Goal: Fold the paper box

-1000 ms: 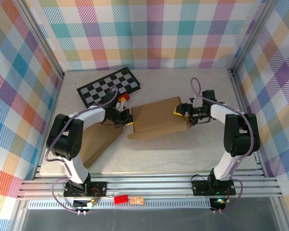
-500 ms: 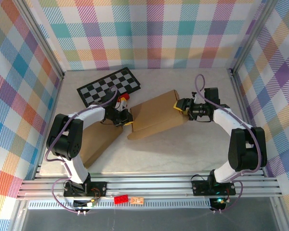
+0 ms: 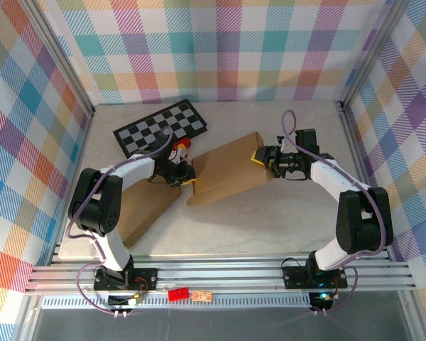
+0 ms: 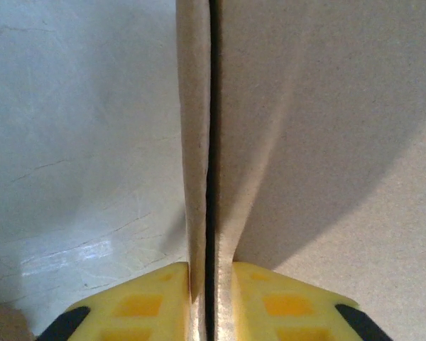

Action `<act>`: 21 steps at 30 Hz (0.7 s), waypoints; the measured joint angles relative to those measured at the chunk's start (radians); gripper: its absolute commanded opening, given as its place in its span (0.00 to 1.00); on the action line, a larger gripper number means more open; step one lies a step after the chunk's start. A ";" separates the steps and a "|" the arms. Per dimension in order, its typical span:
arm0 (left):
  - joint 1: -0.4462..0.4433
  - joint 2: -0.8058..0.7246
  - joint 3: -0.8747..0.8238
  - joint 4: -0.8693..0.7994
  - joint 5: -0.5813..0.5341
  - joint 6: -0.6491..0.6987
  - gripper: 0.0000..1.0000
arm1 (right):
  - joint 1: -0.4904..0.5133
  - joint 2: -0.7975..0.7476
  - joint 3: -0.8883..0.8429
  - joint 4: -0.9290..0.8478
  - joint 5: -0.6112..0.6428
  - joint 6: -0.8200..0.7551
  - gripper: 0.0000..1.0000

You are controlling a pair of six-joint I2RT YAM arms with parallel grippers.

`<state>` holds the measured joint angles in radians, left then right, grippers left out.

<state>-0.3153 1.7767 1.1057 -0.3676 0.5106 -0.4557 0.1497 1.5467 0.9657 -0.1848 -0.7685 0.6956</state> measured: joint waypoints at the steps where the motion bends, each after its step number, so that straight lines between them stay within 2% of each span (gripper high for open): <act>1: 0.000 -0.001 0.002 -0.001 -0.006 -0.001 0.28 | 0.002 0.000 0.003 -0.003 0.003 0.000 0.56; 8: 0.000 -0.074 0.006 0.021 -0.009 -0.049 0.37 | 0.016 -0.043 0.005 -0.048 0.043 0.040 0.49; 16: -0.003 -0.168 0.050 0.126 0.023 -0.116 0.41 | 0.021 -0.162 -0.053 -0.089 0.119 0.209 0.47; 19: -0.012 -0.224 0.074 0.163 0.051 -0.091 0.42 | 0.021 -0.194 -0.063 -0.124 0.134 0.314 0.46; 21: -0.035 -0.261 0.110 0.164 0.076 -0.023 0.47 | 0.021 -0.205 -0.064 -0.156 0.131 0.395 0.45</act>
<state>-0.3508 1.5162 1.2160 -0.2039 0.5869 -0.4789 0.1703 1.3418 0.9012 -0.3408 -0.6373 1.0908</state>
